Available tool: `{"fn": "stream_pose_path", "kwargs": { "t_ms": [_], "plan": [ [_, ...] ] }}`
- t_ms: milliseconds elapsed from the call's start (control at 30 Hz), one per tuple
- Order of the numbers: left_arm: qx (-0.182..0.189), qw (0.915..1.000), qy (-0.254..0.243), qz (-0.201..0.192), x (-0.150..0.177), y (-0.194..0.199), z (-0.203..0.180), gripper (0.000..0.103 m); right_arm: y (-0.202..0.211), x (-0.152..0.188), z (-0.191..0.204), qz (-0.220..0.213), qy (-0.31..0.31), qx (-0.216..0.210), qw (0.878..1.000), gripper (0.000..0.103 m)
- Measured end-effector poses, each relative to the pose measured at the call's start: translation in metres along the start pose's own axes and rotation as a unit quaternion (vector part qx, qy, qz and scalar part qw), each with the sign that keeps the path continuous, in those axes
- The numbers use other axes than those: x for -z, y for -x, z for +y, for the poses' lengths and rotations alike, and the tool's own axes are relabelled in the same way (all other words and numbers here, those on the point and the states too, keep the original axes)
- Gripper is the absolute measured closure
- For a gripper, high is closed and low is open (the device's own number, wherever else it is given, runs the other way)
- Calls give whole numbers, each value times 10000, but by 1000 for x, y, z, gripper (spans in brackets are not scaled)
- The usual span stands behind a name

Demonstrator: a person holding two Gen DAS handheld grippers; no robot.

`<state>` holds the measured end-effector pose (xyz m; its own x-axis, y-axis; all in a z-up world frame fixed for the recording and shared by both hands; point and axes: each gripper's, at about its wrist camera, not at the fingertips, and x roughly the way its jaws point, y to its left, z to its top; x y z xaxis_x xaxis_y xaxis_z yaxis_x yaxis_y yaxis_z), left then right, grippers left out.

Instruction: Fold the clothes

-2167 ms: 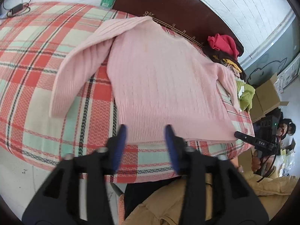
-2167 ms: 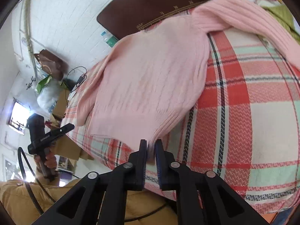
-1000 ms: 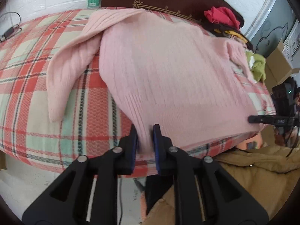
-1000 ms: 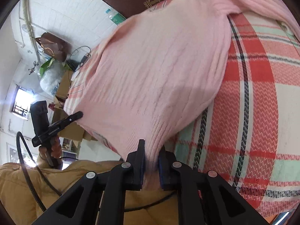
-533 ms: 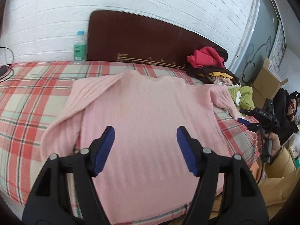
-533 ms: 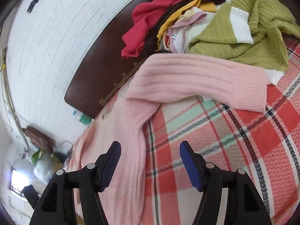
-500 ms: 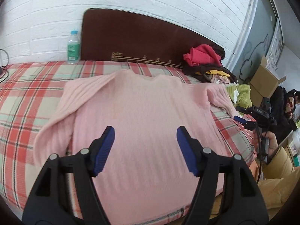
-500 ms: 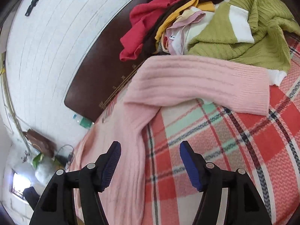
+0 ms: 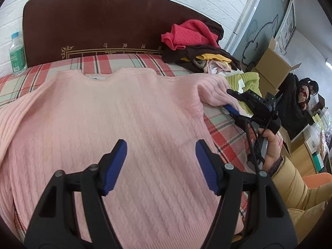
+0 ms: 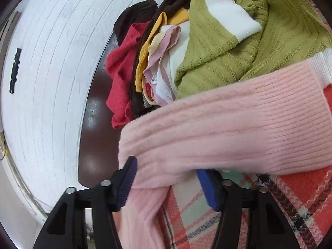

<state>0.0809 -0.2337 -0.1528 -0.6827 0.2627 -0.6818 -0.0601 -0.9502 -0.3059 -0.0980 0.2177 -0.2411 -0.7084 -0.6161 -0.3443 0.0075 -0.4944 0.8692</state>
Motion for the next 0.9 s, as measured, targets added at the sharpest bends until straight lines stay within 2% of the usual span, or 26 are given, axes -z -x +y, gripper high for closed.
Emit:
{"fn": "stream_pose_path", "kwargs": {
  "t_ms": [33, 67, 233, 333, 400, 433, 467, 500, 567, 700, 900],
  "plan": [
    [12, 10000, 8, 40, -1, -4, 0, 34, 2, -3, 2, -69, 98, 6, 9999, 88],
    [4, 10000, 23, 83, -2, -7, 2, 34, 4, -6, 4, -138, 197, 12, 9997, 90],
    [59, 9997, 24, 253, -14, -27, 2, 34, 29, -32, 35, -547, 933, 175, 9940, 90],
    [121, 9994, -20, 319, -21, -39, -1, 34, 42, -39, 61, -660, 1547, 460, 9847, 91],
    [204, 9991, -48, 360, -24, -47, -4, 34, 41, -37, 70, -403, 1804, 515, 9814, 88],
    [232, 9990, -54, 381, -26, -50, -6, 34, 38, -36, 67, -232, 1783, 577, 9820, 85],
    [261, 9988, -59, 403, -27, -54, -8, 34, 33, -34, 62, -54, 1721, 652, 9829, 78],
    [289, 9987, -68, 425, -28, -57, -10, 34, 29, -33, 57, 124, 1657, 727, 9834, 63],
    [322, 9984, -80, 467, -27, -60, -11, 34, 26, -31, 34, 248, 1191, 764, 9896, 45],
    [287, 9982, -63, 523, -24, -61, -9, 34, 22, -28, -11, 322, 352, 857, 9952, 44],
    [257, 9981, 129, 538, -24, -61, 2, 34, 48, -18, -29, 17, -42, 839, 9965, 45]
  ]
}}
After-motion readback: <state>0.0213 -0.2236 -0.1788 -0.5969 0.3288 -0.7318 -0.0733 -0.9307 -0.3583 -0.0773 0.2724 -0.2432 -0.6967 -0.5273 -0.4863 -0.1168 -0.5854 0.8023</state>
